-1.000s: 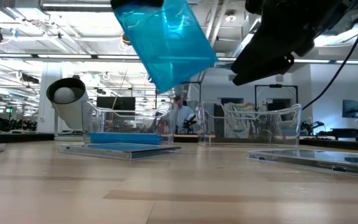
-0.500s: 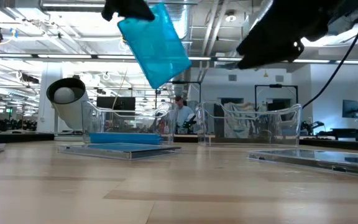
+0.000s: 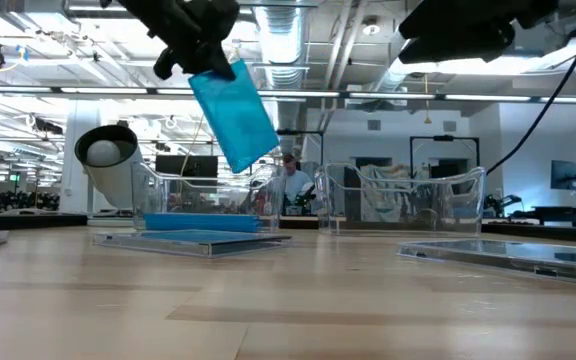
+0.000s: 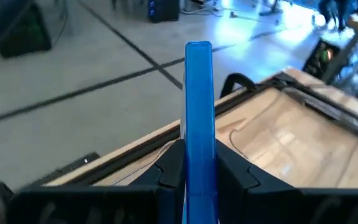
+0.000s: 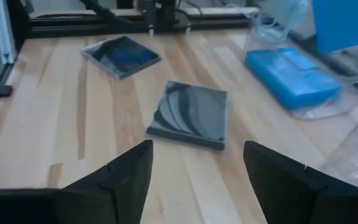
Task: Pick & place jewel cases by type
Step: Put the blue cd case into the left transparent bin
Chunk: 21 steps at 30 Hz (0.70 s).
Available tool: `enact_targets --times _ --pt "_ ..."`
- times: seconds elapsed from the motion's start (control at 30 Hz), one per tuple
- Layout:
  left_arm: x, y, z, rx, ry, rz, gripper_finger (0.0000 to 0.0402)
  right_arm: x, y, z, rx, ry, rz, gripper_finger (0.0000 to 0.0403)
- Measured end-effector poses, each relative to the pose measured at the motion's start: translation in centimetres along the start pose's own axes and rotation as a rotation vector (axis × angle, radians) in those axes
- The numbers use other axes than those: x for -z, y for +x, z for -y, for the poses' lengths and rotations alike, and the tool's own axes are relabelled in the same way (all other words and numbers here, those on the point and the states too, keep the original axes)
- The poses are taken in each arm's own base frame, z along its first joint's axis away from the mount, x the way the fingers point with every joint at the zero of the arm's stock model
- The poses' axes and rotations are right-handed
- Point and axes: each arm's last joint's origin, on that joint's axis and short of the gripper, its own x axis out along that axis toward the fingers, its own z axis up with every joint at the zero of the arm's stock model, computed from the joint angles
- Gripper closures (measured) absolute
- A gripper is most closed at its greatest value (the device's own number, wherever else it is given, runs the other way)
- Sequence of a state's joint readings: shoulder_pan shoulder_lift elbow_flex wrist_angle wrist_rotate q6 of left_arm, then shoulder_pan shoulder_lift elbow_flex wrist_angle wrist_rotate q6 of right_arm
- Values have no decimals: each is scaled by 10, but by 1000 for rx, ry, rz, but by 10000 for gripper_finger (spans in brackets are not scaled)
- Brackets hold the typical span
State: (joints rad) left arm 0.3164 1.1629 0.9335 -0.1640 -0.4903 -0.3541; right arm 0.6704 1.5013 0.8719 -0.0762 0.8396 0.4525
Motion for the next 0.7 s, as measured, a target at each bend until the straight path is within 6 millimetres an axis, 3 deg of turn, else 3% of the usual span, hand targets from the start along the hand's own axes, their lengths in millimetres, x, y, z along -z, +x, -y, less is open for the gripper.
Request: enact_targets --times 0.23,0.7 --pt "12 14 -24 -47 -219 -52 355 0 0 0 24 -9 12 158" --pt "30 18 -28 -48 -278 -115 354 1 0 1 28 -22 1 158"
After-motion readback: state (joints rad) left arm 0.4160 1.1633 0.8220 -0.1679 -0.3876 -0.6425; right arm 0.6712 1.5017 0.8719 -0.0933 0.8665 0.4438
